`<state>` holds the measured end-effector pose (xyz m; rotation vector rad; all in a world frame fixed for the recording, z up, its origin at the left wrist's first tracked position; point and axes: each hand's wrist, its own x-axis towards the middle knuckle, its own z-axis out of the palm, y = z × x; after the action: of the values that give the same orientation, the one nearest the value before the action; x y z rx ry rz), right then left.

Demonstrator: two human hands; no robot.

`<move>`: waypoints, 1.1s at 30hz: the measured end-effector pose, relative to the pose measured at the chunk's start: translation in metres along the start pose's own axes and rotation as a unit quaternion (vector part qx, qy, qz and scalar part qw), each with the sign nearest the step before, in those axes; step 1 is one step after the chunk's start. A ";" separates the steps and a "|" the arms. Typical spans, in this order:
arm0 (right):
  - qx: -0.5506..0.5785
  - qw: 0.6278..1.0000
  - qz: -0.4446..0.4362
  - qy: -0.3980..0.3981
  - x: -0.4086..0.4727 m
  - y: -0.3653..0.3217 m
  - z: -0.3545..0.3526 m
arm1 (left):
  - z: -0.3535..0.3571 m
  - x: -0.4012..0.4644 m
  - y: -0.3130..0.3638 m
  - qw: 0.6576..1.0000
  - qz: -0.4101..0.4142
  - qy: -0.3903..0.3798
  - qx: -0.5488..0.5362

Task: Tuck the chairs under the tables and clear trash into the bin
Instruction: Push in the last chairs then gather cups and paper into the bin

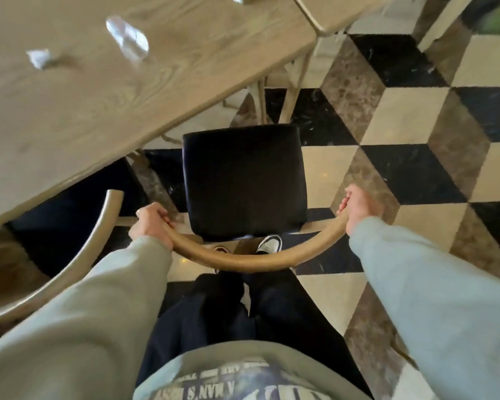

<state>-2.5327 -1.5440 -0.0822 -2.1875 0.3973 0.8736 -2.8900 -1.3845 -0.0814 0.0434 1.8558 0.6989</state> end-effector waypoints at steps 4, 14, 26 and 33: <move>-0.055 0.998 -0.018 -0.034 -0.015 -0.008 0.038 | -0.040 0.008 0.001 0.998 -0.014 0.038 -0.047; -0.091 0.991 -0.076 -0.064 0.003 -0.087 0.103 | -0.024 0.017 0.005 0.983 -0.024 0.109 -0.148; -0.076 0.985 -0.093 -0.124 0.055 -0.156 0.162 | 0.030 0.027 0.004 0.971 -0.008 0.149 -0.187; -0.038 0.982 -0.104 -0.155 0.063 -0.195 0.209 | 0.062 0.052 0.054 0.963 0.009 0.183 -0.196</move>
<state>-2.4843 -1.2586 -0.1290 -2.0697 -0.0182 1.1032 -2.8726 -1.2941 -0.1132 -0.3485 2.0300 1.1358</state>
